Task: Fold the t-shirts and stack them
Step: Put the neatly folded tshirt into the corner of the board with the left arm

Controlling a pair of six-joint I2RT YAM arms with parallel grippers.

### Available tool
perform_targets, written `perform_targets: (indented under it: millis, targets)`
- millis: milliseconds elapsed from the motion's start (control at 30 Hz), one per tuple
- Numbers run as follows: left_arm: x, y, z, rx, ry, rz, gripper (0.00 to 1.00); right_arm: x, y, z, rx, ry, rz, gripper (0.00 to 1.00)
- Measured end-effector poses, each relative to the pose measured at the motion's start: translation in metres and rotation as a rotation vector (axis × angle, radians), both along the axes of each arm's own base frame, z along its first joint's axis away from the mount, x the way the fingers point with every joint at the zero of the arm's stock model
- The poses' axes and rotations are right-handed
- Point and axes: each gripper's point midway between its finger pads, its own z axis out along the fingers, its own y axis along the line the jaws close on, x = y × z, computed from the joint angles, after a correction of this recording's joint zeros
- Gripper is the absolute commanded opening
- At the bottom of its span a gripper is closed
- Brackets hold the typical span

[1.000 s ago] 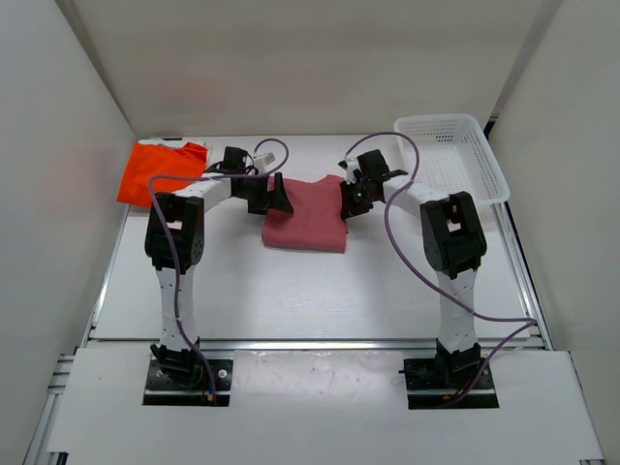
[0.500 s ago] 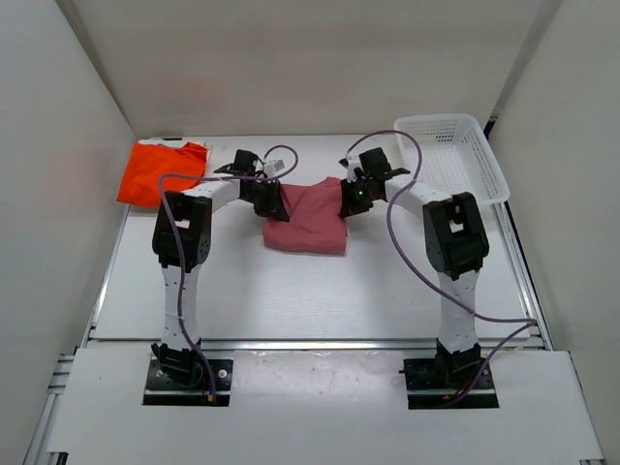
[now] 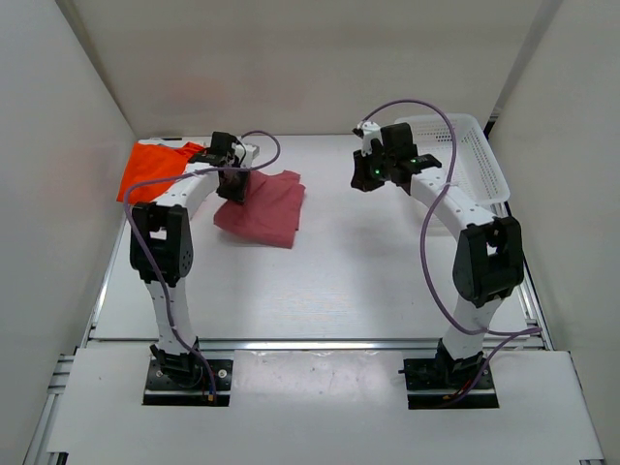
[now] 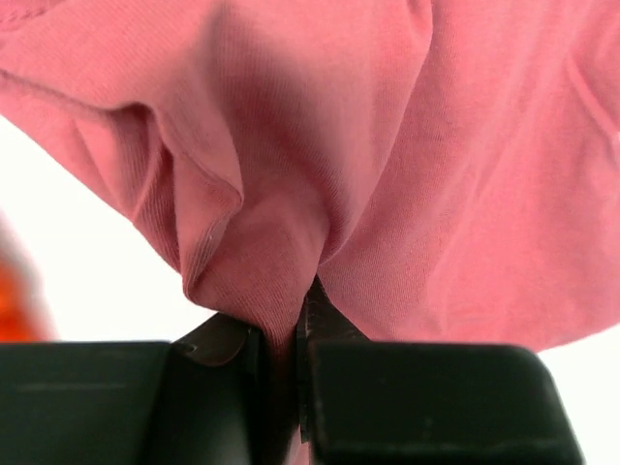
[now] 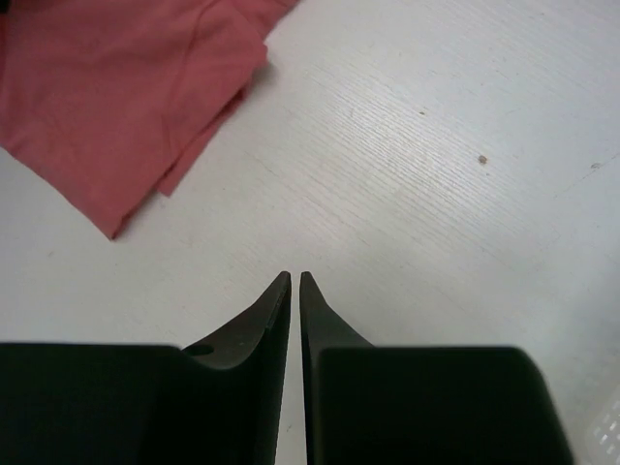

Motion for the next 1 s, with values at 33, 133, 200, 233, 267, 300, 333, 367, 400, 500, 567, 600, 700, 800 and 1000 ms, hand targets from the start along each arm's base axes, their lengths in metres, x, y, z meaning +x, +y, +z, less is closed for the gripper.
perform_targets:
  millis: [33,133,200,233,267,300,333,367,400,500,567,600,700,800,1000]
  targets:
    - [0.003,0.009,0.004,0.046,-0.022,0.002,0.00,-0.001,0.002,0.001,-0.005,-0.007,0.006,0.12]
    - [0.012,0.035,0.017,0.189,-0.084,0.005,0.00,-0.006,0.007,-0.004,-0.026,-0.012,0.031,0.12]
    - [0.018,0.050,0.026,0.273,-0.118,0.006,0.00,-0.010,0.010,-0.007,-0.042,-0.013,0.045,0.12]
    - [0.021,0.056,0.030,0.310,-0.134,0.006,0.00,-0.011,0.012,-0.008,-0.050,-0.017,0.053,0.12]
    - [0.025,0.063,0.035,0.346,-0.150,0.008,0.00,-0.013,0.014,-0.009,-0.056,-0.019,0.061,0.12]
    - [0.029,0.069,0.040,0.379,-0.166,0.010,0.00,-0.015,0.015,-0.011,-0.061,-0.019,0.068,0.12]
    - [0.032,0.074,0.045,0.407,-0.180,0.013,0.00,-0.017,0.017,-0.013,-0.067,-0.019,0.075,0.12]
    - [0.037,0.080,0.051,0.434,-0.199,0.019,0.00,-0.020,0.018,-0.015,-0.072,-0.020,0.085,0.12]
    - [0.040,0.086,0.057,0.457,-0.216,0.026,0.00,-0.023,0.018,-0.017,-0.080,-0.018,0.091,0.13]
    - [0.049,0.104,0.071,0.512,-0.255,0.055,0.00,-0.028,0.018,-0.021,-0.098,-0.018,0.103,0.12]
    - [0.054,0.116,0.081,0.533,-0.272,0.080,0.00,-0.029,0.017,-0.021,-0.105,-0.023,0.107,0.12]
    - [0.056,0.123,0.087,0.542,-0.284,0.095,0.00,-0.028,0.016,-0.021,-0.109,-0.025,0.105,0.12]
    - [0.061,0.144,0.100,0.561,-0.312,0.137,0.00,-0.028,0.014,-0.019,-0.112,-0.032,0.105,0.12]
    - [0.063,0.169,0.111,0.564,-0.323,0.188,0.00,-0.029,0.012,-0.018,-0.115,-0.036,0.102,0.12]
    - [0.060,0.224,0.129,0.571,-0.340,0.300,0.00,-0.029,0.011,-0.018,-0.119,-0.041,0.105,0.12]
